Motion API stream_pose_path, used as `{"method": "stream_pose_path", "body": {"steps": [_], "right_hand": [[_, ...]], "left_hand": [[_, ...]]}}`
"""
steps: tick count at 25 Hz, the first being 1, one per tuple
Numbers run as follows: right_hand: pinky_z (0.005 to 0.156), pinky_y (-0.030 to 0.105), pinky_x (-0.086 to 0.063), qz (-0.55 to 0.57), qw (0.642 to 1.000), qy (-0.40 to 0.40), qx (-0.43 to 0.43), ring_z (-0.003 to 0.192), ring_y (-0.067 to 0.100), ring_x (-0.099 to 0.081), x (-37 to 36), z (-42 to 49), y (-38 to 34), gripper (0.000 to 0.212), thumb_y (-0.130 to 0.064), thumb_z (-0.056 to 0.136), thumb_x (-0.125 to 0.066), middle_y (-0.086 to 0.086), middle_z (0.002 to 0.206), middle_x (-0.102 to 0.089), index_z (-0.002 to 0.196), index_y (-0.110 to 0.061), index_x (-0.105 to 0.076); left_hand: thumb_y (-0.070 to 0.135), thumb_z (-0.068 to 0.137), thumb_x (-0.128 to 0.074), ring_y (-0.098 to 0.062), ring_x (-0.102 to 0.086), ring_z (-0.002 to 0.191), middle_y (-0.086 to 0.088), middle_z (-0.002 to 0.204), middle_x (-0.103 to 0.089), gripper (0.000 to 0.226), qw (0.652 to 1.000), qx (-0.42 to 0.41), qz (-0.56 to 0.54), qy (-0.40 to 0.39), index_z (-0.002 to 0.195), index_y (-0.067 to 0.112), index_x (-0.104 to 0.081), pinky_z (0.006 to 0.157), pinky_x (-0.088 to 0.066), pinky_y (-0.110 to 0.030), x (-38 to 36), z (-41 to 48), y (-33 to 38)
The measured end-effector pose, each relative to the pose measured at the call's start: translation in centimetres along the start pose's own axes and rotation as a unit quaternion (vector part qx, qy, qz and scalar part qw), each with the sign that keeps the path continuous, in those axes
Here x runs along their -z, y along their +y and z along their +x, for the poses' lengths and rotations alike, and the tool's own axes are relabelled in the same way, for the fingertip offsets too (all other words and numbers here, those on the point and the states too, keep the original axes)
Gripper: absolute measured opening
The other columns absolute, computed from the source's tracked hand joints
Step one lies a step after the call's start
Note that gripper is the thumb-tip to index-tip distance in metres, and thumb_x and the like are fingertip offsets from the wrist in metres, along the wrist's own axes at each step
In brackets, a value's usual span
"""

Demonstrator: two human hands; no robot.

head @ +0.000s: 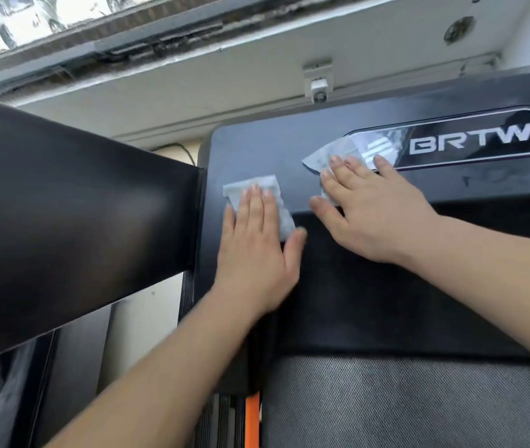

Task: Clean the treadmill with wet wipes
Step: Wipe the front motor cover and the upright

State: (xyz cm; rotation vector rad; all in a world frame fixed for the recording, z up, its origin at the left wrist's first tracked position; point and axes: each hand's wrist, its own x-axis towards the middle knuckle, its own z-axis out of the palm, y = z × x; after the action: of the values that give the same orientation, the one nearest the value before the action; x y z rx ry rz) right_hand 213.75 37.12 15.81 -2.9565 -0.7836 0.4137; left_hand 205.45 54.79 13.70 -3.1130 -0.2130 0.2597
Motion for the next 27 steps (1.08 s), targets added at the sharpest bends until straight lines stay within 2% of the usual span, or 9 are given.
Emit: {"method": "stream_pose_path", "body": {"steps": [4, 7, 10, 14, 17, 20, 23, 27], "right_hand": [[0.126, 0.048, 0.011, 0.007, 1.0, -0.03, 0.003, 0.156, 0.012, 0.014, 0.0, 2.0, -0.9, 0.079, -0.067, 0.097, 0.001, -0.006, 0.17, 0.015, 0.164, -0.025, 0.004], [0.126, 0.046, 0.01, -0.005, 1.0, -0.025, -0.004, 0.157, 0.016, 0.015, -0.7, 2.0, -1.5, 0.08, -0.065, 0.096, 0.005, -0.002, 0.17, 0.017, 0.163, -0.021, 0.008], [0.128, 0.046, 0.004, -0.007, 1.0, 0.024, 0.012, 0.158, 0.024, 0.01, -1.9, 0.9, -2.4, 0.088, -0.064, 0.092, 0.005, 0.008, 0.171, 0.009, 0.163, -0.011, 0.002], [0.127, 0.051, -0.007, -0.003, 0.995, 0.076, 0.071, 0.158, 0.028, 0.001, -5.8, -2.6, -5.0, 0.085, -0.062, 0.099, -0.017, 0.014, 0.17, -0.003, 0.161, -0.004, -0.014], [0.126, 0.055, -0.01, 0.009, 0.992, 0.073, 0.098, 0.158, 0.026, -0.001, -9.4, -6.3, -7.5, 0.081, -0.061, 0.1, -0.023, 0.012, 0.17, -0.008, 0.16, -0.006, -0.021], [0.125, 0.057, -0.016, 0.014, 0.987, 0.057, 0.152, 0.158, 0.023, -0.005, -11.6, -9.6, -8.0, 0.077, -0.062, 0.102, -0.026, 0.008, 0.17, -0.013, 0.16, -0.01, -0.026], [0.124, 0.056, -0.019, -0.007, 0.976, 0.048, 0.213, 0.157, 0.021, -0.013, -12.3, -11.3, -6.4, 0.073, -0.061, 0.102, -0.028, 0.004, 0.168, -0.02, 0.158, -0.014, -0.032], [0.123, 0.058, -0.021, -0.043, 0.974, 0.058, 0.217, 0.155, 0.02, -0.023, -12.0, -12.7, -2.3, 0.068, -0.056, 0.102, -0.03, 0.001, 0.166, -0.028, 0.156, -0.016, -0.04]], "left_hand": [[0.057, 0.102, -0.007, -0.018, 0.014, 0.156, -0.006, 0.17, 0.01, 0.076, 0.996, 0.066, -0.019, -0.065, 0.161, 0.012, 0.006, 0.124, 0.014, -0.05, 1.9, 10.2, -2.3], [0.053, 0.104, -0.009, -0.021, 0.014, 0.156, -0.009, 0.17, 0.011, 0.073, 0.994, 0.09, -0.036, -0.051, 0.161, 0.012, 0.007, 0.125, 0.01, -0.051, 1.7, 12.0, -2.9], [0.049, 0.104, -0.011, -0.025, 0.009, 0.157, -0.013, 0.17, 0.006, 0.071, 0.998, 0.062, -0.035, -0.001, 0.162, 0.009, 0.002, 0.125, 0.005, -0.051, 0.3, 6.5, -2.9], [0.047, 0.101, -0.015, -0.027, 0.008, 0.157, -0.016, 0.169, 0.004, 0.074, 0.996, 0.06, -0.05, 0.036, 0.162, 0.007, -0.003, 0.126, 0.002, -0.051, -2.5, -5.0, -2.8], [0.048, 0.101, -0.025, -0.03, 0.01, 0.157, -0.017, 0.169, 0.008, 0.078, 0.997, 0.045, -0.049, 0.042, 0.161, 0.005, -0.002, 0.126, 0.0, -0.052, -4.8, -11.2, -3.2], [0.05, 0.1, -0.028, -0.026, 0.009, 0.157, -0.013, 0.17, 0.007, 0.079, 0.999, 0.0, -0.02, 0.031, 0.162, 0.007, -0.004, 0.125, -0.003, -0.054, -4.9, -11.3, -5.3], [0.052, 0.101, -0.024, -0.025, 0.012, 0.157, -0.013, 0.17, 0.008, 0.079, 0.998, 0.027, -0.043, 0.044, 0.162, 0.007, -0.001, 0.126, 0.0, -0.053, -4.9, -9.9, -5.4], [0.05, 0.099, -0.034, -0.035, 0.004, 0.157, -0.019, 0.169, 0.007, 0.084, 0.997, 0.042, -0.061, 0.027, 0.161, 0.002, -0.002, 0.123, -0.009, -0.058, -8.8, -18.8, -3.4]]}}
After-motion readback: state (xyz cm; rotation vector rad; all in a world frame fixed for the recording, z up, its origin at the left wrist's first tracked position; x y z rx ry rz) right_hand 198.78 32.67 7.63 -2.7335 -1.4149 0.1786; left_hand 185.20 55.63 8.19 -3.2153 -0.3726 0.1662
